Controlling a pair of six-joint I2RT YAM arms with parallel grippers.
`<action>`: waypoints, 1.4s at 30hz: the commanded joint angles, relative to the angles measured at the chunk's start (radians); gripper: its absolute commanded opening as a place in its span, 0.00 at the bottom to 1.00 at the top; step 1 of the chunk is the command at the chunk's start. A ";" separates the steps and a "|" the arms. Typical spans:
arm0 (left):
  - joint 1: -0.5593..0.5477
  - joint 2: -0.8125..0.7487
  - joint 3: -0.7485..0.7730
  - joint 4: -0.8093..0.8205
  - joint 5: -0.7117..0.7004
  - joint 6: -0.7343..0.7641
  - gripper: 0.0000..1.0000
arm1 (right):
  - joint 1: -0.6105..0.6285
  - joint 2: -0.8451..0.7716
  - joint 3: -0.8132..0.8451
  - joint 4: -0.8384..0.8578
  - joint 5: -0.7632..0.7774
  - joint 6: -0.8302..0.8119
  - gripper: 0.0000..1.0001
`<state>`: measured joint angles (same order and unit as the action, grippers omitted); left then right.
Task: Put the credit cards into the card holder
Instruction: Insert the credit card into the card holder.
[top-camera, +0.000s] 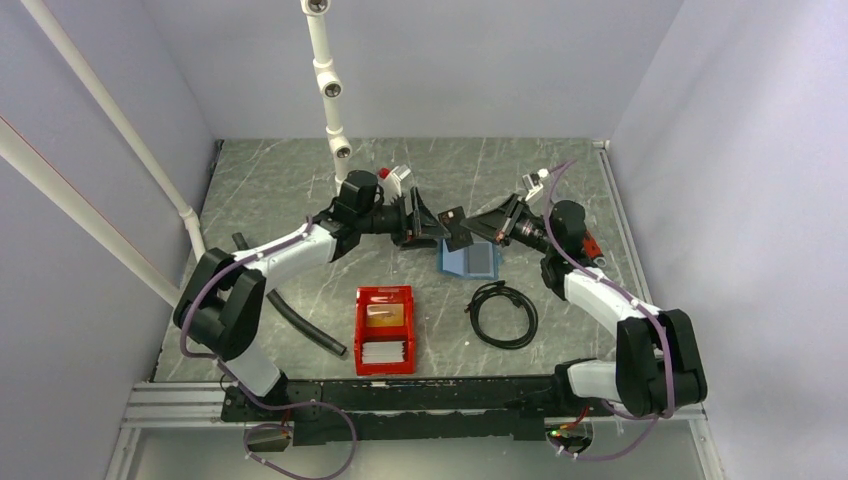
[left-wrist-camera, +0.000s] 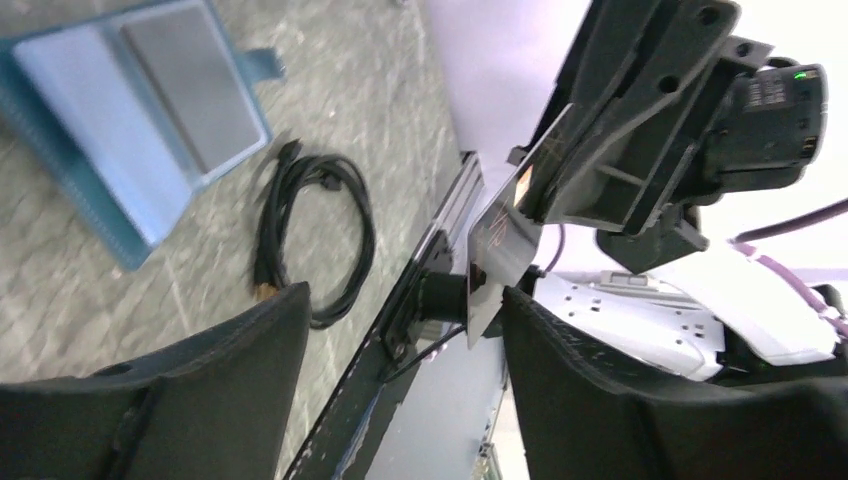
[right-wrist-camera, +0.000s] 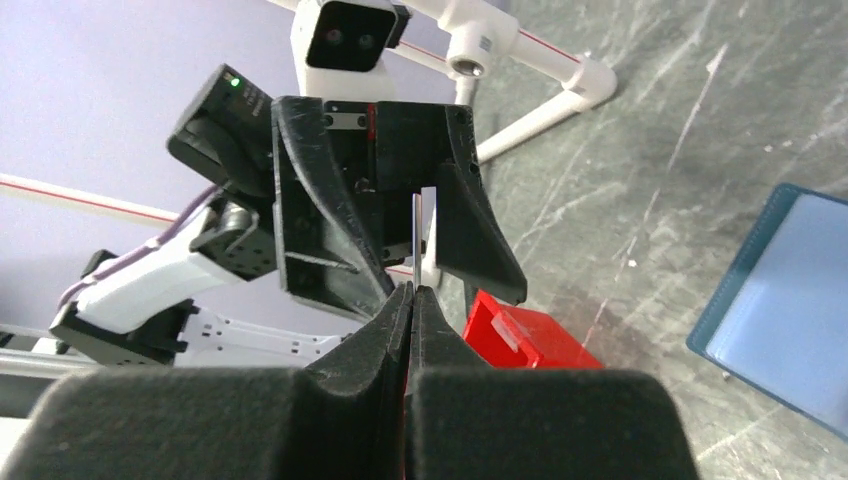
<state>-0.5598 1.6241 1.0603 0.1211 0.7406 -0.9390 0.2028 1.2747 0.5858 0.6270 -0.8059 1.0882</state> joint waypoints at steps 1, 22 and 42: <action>-0.003 -0.004 -0.022 0.341 0.021 -0.152 0.69 | -0.025 0.011 -0.014 0.195 -0.047 0.112 0.00; -0.012 0.296 0.408 -0.420 0.019 0.217 0.00 | -0.118 0.165 0.163 -0.623 0.167 -0.493 0.44; -0.009 0.655 0.740 -0.765 0.050 0.367 0.00 | -0.118 0.368 0.212 -0.724 0.318 -0.659 0.00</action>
<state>-0.5678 2.2673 1.7451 -0.6270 0.7811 -0.5900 0.0856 1.6310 0.7567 -0.0841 -0.5343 0.4622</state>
